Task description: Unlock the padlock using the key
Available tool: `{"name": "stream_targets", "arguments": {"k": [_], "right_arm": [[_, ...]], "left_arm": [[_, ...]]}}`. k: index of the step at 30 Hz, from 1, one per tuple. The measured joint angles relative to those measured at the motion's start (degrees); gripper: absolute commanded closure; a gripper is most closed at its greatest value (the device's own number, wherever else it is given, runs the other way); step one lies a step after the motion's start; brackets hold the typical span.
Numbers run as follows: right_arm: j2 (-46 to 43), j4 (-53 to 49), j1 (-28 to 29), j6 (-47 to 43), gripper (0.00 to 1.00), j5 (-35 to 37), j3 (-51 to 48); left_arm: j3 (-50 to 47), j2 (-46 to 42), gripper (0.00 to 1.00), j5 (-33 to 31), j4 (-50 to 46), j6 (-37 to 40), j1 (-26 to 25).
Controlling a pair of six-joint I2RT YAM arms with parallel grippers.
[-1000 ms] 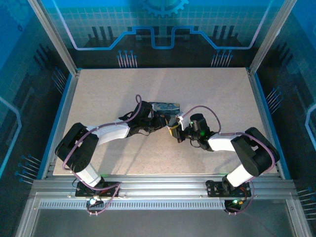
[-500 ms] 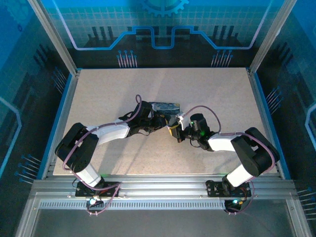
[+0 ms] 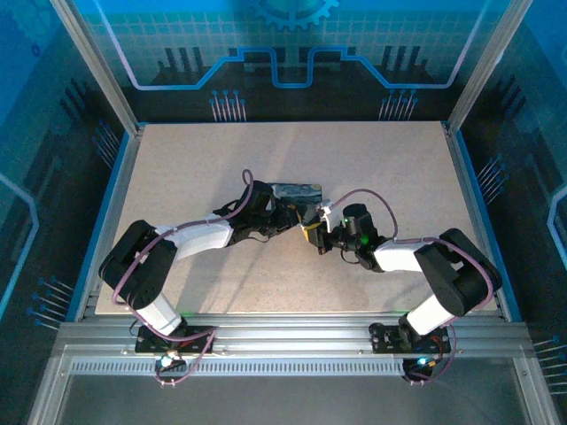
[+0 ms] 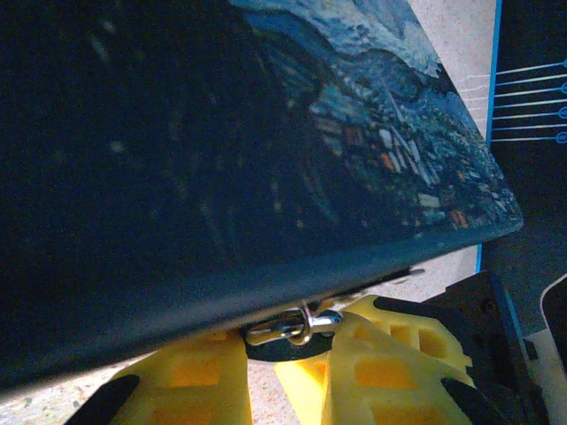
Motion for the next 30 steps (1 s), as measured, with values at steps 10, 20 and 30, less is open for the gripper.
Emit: {"name": "stream_targets", "arguments": {"k": [10, 20, 30], "right_arm": [[0.0, 0.7, -0.2, 1.0, 1.00, -0.1, 0.0], [0.5, 1.5, -0.3, 2.8, 1.00, -0.4, 0.4], [2.7, 1.2, -0.3, 4.0, 1.00, -0.9, 2.7]], "left_arm": [[0.0, 0.0, 0.93, 0.0, 0.6, -0.8, 0.0], [0.0, 0.0, 0.93, -0.5, 0.8, -0.8, 0.0], [0.0, 0.0, 0.93, -2.5, 1.1, -0.8, 0.1]]}}
